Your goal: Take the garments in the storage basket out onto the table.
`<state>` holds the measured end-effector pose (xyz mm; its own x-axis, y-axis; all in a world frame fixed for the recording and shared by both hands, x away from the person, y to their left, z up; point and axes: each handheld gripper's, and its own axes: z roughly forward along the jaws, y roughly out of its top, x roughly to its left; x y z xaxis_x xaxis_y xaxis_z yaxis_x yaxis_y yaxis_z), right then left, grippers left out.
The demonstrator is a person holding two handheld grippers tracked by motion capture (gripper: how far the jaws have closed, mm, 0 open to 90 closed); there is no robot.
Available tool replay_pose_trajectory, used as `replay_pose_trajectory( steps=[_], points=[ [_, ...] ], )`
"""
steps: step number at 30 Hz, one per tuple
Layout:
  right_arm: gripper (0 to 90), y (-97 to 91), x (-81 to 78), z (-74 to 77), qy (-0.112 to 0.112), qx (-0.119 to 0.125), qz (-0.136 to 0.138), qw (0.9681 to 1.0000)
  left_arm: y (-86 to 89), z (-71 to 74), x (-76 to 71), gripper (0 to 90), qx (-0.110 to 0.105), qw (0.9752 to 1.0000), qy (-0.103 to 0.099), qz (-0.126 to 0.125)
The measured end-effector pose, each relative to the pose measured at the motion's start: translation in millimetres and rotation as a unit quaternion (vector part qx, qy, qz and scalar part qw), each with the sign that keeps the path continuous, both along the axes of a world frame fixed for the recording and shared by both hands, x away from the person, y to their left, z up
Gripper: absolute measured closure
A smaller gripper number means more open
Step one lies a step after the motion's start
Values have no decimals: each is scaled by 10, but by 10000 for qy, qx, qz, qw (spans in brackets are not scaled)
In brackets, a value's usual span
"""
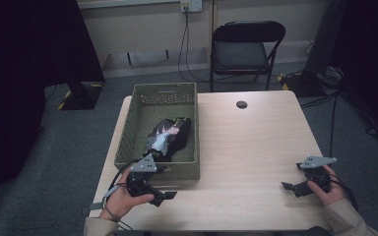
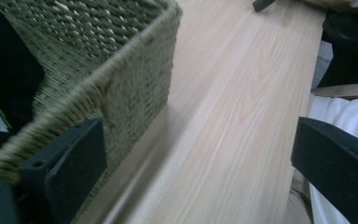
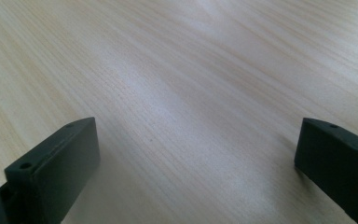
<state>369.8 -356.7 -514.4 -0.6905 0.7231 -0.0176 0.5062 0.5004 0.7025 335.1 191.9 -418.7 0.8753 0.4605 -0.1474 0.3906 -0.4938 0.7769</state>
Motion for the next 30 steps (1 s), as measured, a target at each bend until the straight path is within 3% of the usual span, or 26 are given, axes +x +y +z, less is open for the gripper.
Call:
replay_pose_trajectory(
  steps=[15,22,25,30],
  points=[
    [0,0,0,0,0,0,-1,10000,16,337,231,38,-73,9997,-67,224],
    [0,0,0,0,1,-1,0,10000,26,363,360,40,-79,9991,-122,402],
    [0,0,0,0,1,-1,0,10000,32,373,417,40,12,9987,-157,494],
    [0,0,0,0,1,-1,-1,10000,41,401,523,41,-99,9980,-159,610]
  ],
)
